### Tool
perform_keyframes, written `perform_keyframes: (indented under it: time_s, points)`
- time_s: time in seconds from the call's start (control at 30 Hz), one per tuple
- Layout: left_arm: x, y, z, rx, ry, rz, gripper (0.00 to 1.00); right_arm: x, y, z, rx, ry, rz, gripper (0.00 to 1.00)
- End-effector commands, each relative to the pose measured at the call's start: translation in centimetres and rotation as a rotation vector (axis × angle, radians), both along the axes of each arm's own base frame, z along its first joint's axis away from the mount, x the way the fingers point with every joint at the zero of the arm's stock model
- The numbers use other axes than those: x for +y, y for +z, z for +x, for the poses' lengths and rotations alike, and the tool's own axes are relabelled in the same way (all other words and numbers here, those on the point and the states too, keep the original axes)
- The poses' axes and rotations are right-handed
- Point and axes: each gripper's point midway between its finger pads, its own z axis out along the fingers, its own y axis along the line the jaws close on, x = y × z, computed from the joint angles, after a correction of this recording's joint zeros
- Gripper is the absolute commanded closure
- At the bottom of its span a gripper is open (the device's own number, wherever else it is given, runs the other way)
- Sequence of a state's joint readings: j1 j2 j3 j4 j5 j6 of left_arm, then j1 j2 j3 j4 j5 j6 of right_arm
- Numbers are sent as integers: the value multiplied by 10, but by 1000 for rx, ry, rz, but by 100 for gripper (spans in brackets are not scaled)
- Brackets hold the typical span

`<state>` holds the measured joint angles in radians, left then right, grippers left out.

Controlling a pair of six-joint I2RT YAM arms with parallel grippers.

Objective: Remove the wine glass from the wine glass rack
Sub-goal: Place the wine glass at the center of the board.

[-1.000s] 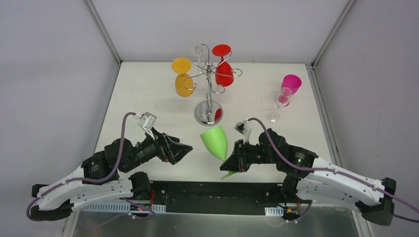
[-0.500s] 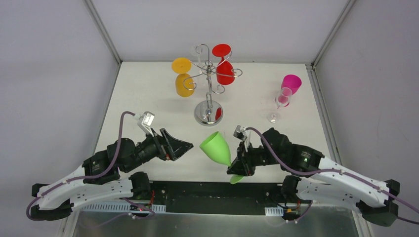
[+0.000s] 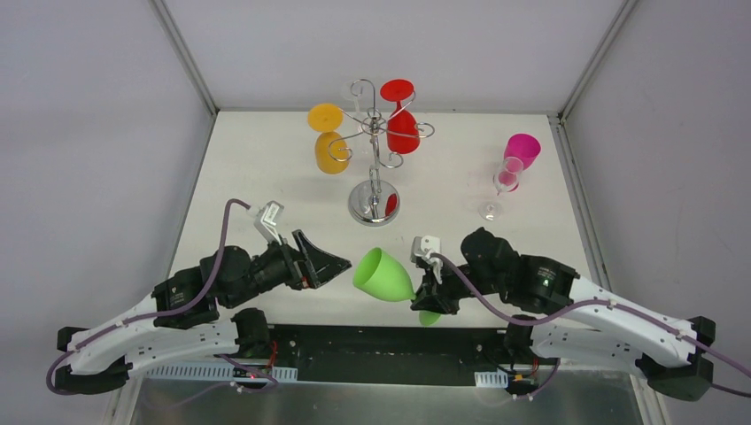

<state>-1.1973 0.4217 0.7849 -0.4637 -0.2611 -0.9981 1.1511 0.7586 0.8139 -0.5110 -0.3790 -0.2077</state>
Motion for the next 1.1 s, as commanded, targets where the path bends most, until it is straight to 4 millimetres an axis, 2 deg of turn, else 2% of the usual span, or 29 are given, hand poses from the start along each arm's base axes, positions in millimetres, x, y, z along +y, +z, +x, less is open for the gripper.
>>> perform_keyframes:
  time_s: [0.0, 0.43, 0.83, 1.07]
  points:
    - [-9, 1, -9, 19, -62, -3, 6, 4, 24, 10, -166, 74, 24, 100]
    - [-20, -3, -24, 39, -166, 24, 12, 18, 39, 8, -236, 189, -6, 100]
    - [-20, -4, -26, 39, -179, 39, 37, 20, 39, 9, -274, 218, -79, 100]
    - [-23, -4, -28, 42, -193, 47, 59, 25, 40, 9, -275, 216, -95, 100]
